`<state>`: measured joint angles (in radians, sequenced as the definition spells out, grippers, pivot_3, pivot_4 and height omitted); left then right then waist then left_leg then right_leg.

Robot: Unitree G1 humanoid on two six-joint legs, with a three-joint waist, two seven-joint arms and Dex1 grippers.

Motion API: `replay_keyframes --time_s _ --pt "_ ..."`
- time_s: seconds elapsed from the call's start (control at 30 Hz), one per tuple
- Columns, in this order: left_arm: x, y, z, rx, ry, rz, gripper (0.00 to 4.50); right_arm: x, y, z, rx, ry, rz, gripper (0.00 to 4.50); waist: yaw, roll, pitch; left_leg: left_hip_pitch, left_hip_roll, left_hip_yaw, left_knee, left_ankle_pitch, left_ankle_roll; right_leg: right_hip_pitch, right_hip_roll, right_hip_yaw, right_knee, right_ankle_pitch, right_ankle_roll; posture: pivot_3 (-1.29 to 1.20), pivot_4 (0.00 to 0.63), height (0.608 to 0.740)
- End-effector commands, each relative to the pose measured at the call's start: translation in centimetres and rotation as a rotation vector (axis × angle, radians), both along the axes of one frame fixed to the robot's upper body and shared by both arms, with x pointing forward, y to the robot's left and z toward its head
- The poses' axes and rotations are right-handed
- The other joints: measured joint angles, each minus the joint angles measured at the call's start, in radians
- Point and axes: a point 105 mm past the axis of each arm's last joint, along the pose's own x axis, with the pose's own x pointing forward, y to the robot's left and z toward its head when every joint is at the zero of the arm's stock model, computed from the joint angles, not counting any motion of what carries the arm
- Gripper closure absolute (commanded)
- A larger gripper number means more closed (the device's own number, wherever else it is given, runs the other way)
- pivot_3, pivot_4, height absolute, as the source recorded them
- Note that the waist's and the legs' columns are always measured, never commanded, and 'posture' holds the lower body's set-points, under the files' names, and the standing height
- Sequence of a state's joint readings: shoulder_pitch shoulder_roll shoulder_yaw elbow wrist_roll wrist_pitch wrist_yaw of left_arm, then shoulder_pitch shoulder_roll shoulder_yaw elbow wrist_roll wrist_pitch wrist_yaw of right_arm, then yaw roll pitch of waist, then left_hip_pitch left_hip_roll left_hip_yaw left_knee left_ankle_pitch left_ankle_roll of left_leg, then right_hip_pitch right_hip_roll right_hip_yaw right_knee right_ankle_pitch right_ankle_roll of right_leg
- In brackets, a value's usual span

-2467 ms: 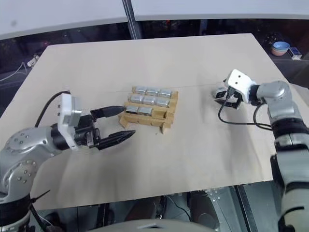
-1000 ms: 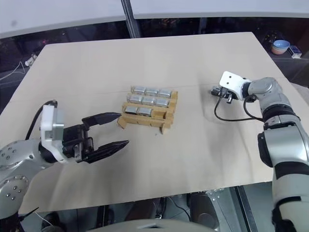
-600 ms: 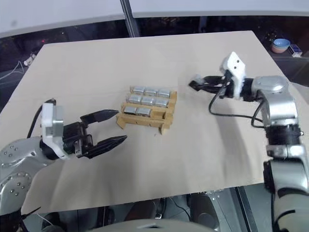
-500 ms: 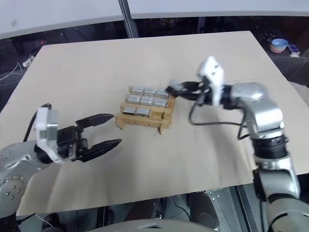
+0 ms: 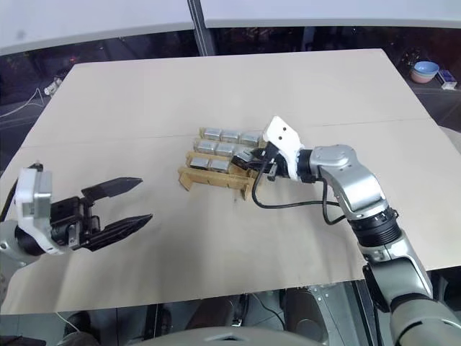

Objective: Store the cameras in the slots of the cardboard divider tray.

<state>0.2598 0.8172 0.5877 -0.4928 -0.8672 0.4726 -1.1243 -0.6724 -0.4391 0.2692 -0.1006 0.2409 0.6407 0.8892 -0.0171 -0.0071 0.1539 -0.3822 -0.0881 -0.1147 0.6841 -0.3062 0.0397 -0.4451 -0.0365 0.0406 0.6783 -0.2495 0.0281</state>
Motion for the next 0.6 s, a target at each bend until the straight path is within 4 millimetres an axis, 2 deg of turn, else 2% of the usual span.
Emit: replay_keyframes --time_s 0.03,0.37,0.47,0.57,0.6 --pt "-0.3 -0.2 1.0 0.009 -0.059 0.003 0.0 -0.1 0.4 -0.1 -0.023 -0.05 0.032 3.69 0.0 0.0 0.0 0.0 0.0 0.0 0.0 0.0 0.0 0.0 0.0 0.0 0.0 0.0 0.0 0.0 0.15 0.74" --pt "0.1 -1.0 1.2 0.013 -0.067 -0.001 0.0 0.0 -0.2 -1.9 -0.176 -0.068 0.099 3.69 0.006 0.0 0.0 0.0 0.0 0.0 0.0 0.0 0.0 0.0 0.0 -0.001 0.0 0.0 0.0 0.0 0.15 0.74" --pt "0.4 -1.3 1.2 0.014 -0.067 -0.002 0.0 0.1 -0.1 -1.2 -0.164 -0.098 0.1 2.44 0.005 -0.001 0.0 0.0 0.0 -0.001 0.0 0.0 0.0 0.001 0.0 -0.001 -0.001 0.0 0.0 0.0 0.15 0.74" --pt "0.6 -1.6 1.1 0.003 -0.058 0.01 0.0 -1.1 -0.6 2.6 -0.027 -0.201 0.1 1.05 0.004 0.0 0.0 0.0 0.0 -0.001 0.0 0.0 0.0 0.0 0.0 -0.001 -0.001 0.0 0.0 0.0 0.15 0.74" --pt "0.7 -1.7 1.0 0.003 -0.052 0.024 0.0 -1.7 -1.2 3.5 0.009 -0.22 0.094 1.05 0.005 0.0 0.0 -0.001 0.0 -0.001 0.0 0.0 0.0 0.0 0.0 -0.001 -0.001 0.0 0.0 0.0 0.15 0.74"
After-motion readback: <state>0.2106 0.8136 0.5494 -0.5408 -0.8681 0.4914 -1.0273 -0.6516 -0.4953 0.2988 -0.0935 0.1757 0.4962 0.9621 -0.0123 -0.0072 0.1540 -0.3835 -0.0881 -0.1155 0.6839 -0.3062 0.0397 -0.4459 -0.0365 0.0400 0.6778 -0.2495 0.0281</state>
